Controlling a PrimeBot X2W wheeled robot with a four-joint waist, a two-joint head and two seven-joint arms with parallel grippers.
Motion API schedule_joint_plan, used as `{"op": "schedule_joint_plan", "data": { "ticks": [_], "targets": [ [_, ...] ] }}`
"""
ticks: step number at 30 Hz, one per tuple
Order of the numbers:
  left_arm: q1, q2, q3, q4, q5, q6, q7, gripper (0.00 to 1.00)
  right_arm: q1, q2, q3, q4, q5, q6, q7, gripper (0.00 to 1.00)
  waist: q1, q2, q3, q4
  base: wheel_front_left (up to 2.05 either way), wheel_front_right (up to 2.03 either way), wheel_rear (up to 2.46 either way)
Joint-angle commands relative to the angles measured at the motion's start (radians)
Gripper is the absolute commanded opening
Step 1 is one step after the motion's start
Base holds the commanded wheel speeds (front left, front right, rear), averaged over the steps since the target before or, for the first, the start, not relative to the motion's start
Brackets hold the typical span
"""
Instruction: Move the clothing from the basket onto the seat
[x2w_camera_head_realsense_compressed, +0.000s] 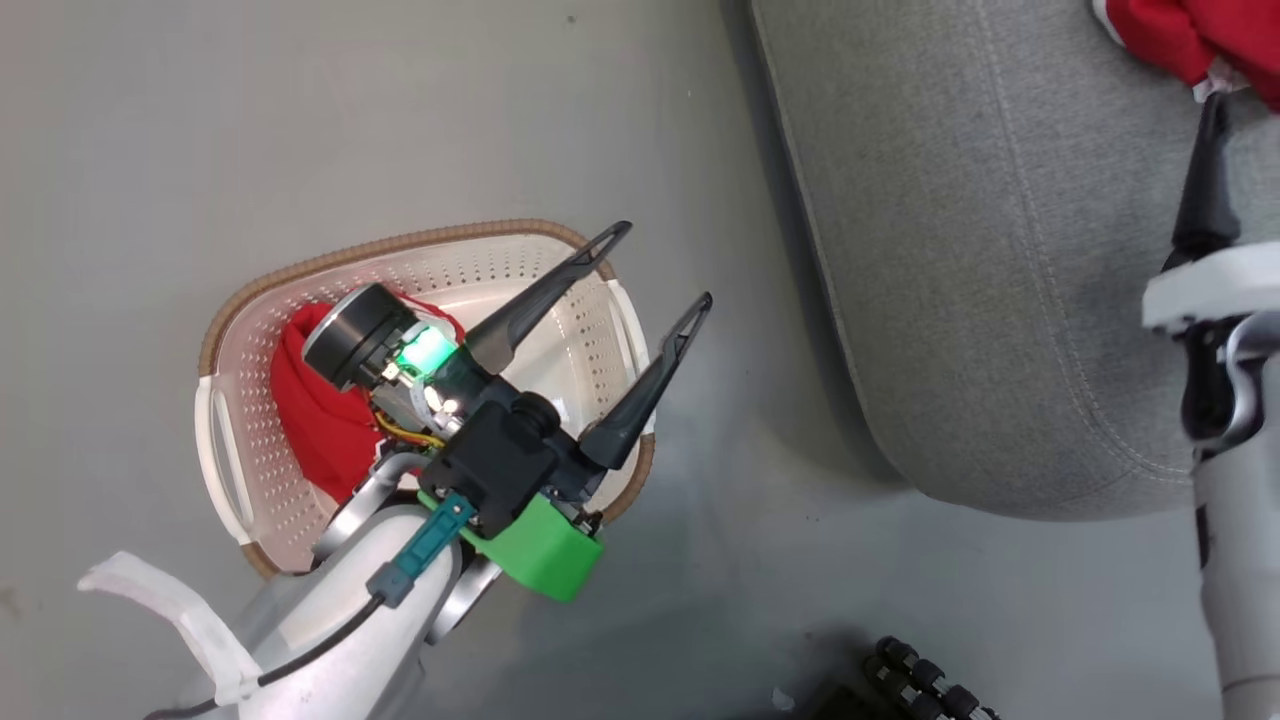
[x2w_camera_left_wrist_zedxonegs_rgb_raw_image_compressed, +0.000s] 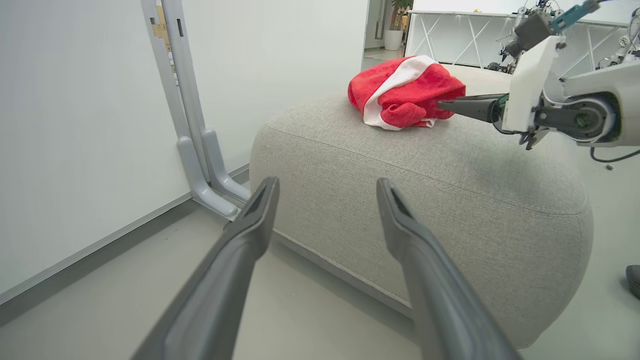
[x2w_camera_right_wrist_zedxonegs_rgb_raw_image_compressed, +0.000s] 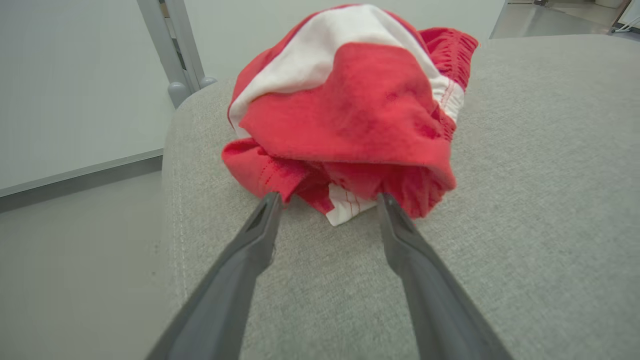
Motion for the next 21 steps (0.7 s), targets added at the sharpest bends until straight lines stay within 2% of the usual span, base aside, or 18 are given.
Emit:
{"op": "schedule_joint_plan", "data": {
  "ticks": [1, 9, 16, 21],
  "targets": [
    [0.020, 0.004, 0.005, 0.004, -0.005, 0.009, -0.008, 1.00, 0.036, 0.025, 0.001, -0.034, -0.018, 0.000, -0.003, 1.00, 0.0000, 0.0000, -0.030, -0.017, 0.00, 0.00, 0.00],
    [0.087, -0.012, 0.042, 0.039, -0.051, 0.061, -0.033, 1.00, 0.212, 0.119, 0.043, -0.252, -0.145, -0.001, -0.003, 1.00, 0.0000, 0.0000, -0.130, -0.009, 0.00, 0.00, 0.00],
    [0.144, -0.039, 0.099, 0.088, -0.086, 0.111, -0.048, 1.00, 0.352, 0.160, 0.120, -0.423, -0.188, -0.001, -0.003, 1.00, 0.0000, 0.0000, -0.211, 0.049, 0.00, 0.00, 0.00],
    [0.179, -0.072, 0.171, 0.094, -0.108, 0.141, -0.048, 1.00, 0.409, 0.168, 0.173, -0.491, -0.188, -0.001, -0.003, 1.00, 0.0000, 0.0000, -0.249, 0.105, 0.00, 0.00, 0.00]
  ]
}}
